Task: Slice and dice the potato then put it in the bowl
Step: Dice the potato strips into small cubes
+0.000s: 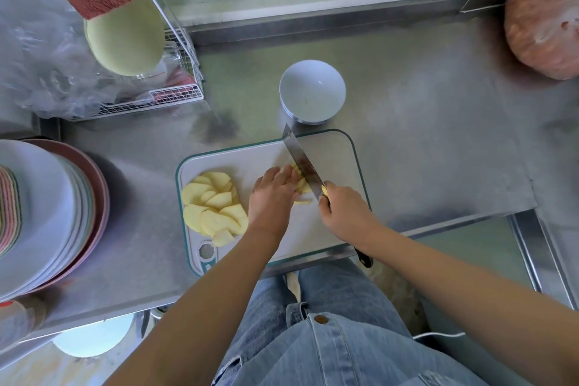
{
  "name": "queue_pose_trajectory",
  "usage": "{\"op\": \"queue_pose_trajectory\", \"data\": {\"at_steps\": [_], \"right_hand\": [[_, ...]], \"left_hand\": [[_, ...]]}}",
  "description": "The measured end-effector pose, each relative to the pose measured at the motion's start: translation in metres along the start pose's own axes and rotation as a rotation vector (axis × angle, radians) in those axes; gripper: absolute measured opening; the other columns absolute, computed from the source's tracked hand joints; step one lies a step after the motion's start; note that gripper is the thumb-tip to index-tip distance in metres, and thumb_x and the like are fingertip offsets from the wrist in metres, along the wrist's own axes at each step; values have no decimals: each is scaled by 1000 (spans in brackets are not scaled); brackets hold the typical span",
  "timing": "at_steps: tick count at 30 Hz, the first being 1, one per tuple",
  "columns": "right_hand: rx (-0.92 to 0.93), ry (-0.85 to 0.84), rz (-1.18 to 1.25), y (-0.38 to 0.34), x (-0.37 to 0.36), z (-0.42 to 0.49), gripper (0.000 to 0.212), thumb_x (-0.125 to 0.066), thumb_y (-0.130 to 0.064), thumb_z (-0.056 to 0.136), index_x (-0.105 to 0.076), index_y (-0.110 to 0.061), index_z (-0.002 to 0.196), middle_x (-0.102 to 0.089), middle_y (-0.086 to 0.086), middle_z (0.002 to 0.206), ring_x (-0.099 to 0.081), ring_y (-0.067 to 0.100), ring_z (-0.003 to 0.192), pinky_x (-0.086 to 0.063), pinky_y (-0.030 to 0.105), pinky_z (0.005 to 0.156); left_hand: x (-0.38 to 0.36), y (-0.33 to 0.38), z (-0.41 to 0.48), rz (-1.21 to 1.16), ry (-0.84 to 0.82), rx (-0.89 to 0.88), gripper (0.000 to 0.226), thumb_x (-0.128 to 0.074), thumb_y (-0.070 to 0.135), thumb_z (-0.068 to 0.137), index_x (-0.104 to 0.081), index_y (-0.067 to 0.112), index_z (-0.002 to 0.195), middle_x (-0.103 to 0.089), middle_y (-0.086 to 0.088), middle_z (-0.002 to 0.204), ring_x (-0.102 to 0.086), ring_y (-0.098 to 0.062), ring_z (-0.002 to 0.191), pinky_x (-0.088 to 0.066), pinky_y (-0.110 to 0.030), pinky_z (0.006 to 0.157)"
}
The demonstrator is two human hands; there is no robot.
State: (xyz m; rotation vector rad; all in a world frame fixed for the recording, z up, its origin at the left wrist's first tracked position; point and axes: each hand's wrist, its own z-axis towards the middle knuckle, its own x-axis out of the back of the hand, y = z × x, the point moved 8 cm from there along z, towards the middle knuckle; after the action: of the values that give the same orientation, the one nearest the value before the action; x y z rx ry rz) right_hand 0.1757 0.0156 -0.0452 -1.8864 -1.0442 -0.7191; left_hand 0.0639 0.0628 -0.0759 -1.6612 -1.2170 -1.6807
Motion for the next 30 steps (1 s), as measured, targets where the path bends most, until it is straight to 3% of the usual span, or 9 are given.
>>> {"op": "queue_pose_trajectory", "data": {"at_steps": [3, 7, 11, 15, 19, 25, 30], "right_hand": [[-17, 24, 7, 1, -6, 0, 11, -40, -22, 98, -46, -15, 93, -50, 1, 68, -55, 24, 66, -34, 29, 56], [-35, 61, 3, 2, -6, -1, 28, -40, -24, 99, -53, -6, 116, -64, 12, 80, -62, 29, 75, -44, 36, 61], [-16, 40, 24, 4, 3, 2, 19, -40, -24, 99, -50, -9, 93, -50, 5, 66, -55, 31, 65, -32, 32, 57], [15, 51, 20, -1, 19, 1, 19, -41, -23, 98, -40, -13, 82, -40, -1, 57, -42, 23, 54, -31, 33, 56], [19, 21, -6, -2, 28, -1, 19, -40, -23, 98, -42, -15, 81, -44, -2, 61, -42, 13, 53, -26, 28, 49], [11, -25, -37, -5, 18, -2, 16, -39, -22, 97, -41, -16, 82, -41, -3, 62, -42, 17, 56, -31, 31, 56], [13, -11, -24, -7, 6, -2, 14, -40, -22, 97, -48, -13, 90, -45, -3, 66, -47, 20, 63, -28, 26, 51]], "left_hand": [[-2, -1, 0, 30, -48, 10, 59, -91, 6, 49, -73, 8, 105, -71, -3, 108, -65, -31, 103, -56, -35, 77], [-6, -2, 0, 42, -97, 20, 60, -87, 7, 60, -68, 10, 117, -67, -2, 120, -59, -31, 115, -52, -36, 85], [-4, -2, 0, 27, -50, 0, 51, -87, 10, 62, -71, 8, 111, -70, -4, 114, -62, -32, 109, -55, -36, 81], [5, -1, -1, -1, 41, 6, 42, -90, 17, 60, -75, 11, 99, -73, 0, 103, -67, -29, 99, -57, -32, 71], [8, -1, -1, -23, 84, 12, 40, -89, 19, 61, -75, 11, 98, -74, 0, 101, -67, -28, 96, -57, -32, 71], [8, -1, -2, -50, 103, -5, 42, -90, 15, 59, -74, 9, 98, -73, -1, 98, -67, -30, 96, -58, -33, 68], [8, -1, 0, -82, 110, -11, 39, -90, 14, 58, -74, 9, 93, -73, -1, 96, -67, -31, 93, -59, -34, 67]]}}
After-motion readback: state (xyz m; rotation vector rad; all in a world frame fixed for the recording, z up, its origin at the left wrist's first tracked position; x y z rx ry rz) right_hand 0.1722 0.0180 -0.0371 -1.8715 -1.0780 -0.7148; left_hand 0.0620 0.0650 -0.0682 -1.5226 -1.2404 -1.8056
